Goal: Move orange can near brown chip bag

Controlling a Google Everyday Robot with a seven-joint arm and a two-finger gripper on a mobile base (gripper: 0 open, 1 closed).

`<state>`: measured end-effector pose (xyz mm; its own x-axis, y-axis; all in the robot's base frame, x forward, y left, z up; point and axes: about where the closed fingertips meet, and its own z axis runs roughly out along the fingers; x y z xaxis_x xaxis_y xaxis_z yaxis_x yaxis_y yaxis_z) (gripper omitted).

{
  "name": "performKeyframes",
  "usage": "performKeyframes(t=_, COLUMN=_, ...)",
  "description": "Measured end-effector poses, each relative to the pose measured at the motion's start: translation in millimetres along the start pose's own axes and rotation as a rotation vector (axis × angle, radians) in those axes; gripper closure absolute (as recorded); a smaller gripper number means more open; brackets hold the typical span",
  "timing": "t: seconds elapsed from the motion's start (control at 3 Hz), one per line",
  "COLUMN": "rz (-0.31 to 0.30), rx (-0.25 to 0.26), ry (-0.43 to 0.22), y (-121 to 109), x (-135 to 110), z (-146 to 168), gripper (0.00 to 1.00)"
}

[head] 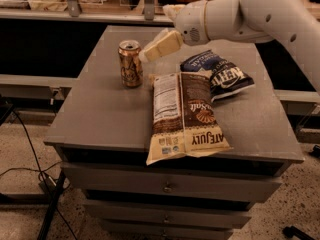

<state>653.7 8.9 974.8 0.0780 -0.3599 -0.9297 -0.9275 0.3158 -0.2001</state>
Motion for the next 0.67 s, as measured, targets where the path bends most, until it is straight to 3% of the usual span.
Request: performKeyframes(t=0.67, rz=0.066, rx=0.098, ry=-0.088, y=-21.8, x=-17.6, z=-29.1, gripper=0.00)
